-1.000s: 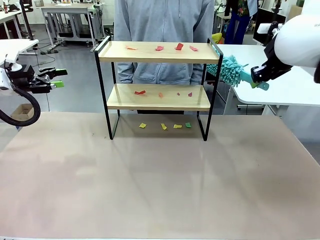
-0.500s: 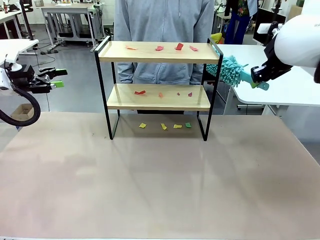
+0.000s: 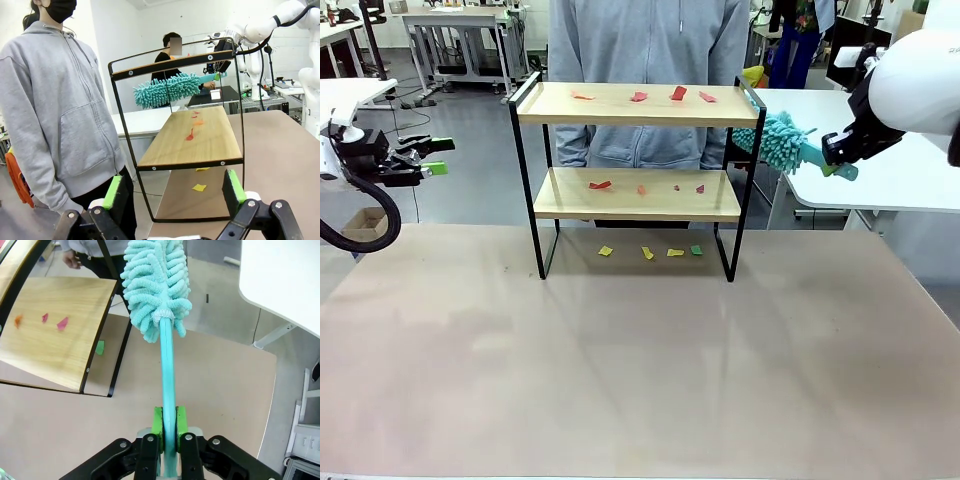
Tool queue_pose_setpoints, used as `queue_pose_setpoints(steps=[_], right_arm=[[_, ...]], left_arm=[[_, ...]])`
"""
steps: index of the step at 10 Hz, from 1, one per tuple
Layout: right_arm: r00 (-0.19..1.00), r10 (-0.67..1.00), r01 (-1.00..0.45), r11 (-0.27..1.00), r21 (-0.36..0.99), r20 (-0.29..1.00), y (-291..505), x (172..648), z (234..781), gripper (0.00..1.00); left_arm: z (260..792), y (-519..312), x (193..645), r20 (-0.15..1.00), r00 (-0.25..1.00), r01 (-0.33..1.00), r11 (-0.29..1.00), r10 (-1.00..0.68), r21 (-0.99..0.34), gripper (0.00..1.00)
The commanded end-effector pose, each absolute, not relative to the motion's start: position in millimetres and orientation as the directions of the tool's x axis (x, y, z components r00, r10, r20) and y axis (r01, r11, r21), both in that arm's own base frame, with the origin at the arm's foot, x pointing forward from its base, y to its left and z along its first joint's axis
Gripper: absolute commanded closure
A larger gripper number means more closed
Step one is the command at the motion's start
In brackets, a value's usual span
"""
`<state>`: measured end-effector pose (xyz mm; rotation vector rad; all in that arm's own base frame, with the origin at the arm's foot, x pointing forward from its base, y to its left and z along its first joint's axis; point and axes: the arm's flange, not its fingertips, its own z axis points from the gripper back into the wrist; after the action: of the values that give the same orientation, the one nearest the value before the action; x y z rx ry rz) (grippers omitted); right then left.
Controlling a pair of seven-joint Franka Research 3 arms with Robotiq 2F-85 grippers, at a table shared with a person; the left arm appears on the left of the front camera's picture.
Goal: Clean the shelf.
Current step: Clean the specific section of the Shelf indicated by the human with the Duster.
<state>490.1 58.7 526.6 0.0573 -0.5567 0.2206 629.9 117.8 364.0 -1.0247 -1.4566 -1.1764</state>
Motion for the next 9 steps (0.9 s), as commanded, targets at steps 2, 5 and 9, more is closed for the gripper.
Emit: queue_pose_setpoints(steps=[2, 5, 9], right_arm=[[0.824, 0.217, -0.247, 0.969, -0.014, 0.524, 49.5, 476.7, 532.8, 0.87], [0.832, 0.294, -0.299, 0.952, -0.066, 0.47, -12.7, 448.6, 551.4, 0.87], [0.837, 0.446, -0.432, 0.894, -0.118, 0.318, -63.7, 405.5, 569.4, 0.87]], left_arm=[[367.3, 117.6, 628.6, 0.983, -0.183, 0.969, 0.172, 0.028, 0.176, 0.0], [367.3, 117.6, 628.6, 0.983, -0.183, 0.969, 0.172, 0.028, 0.176, 0.0], [367.3, 117.6, 628.6, 0.983, -0.183, 0.969, 0.172, 0.028, 0.176, 0.0]])
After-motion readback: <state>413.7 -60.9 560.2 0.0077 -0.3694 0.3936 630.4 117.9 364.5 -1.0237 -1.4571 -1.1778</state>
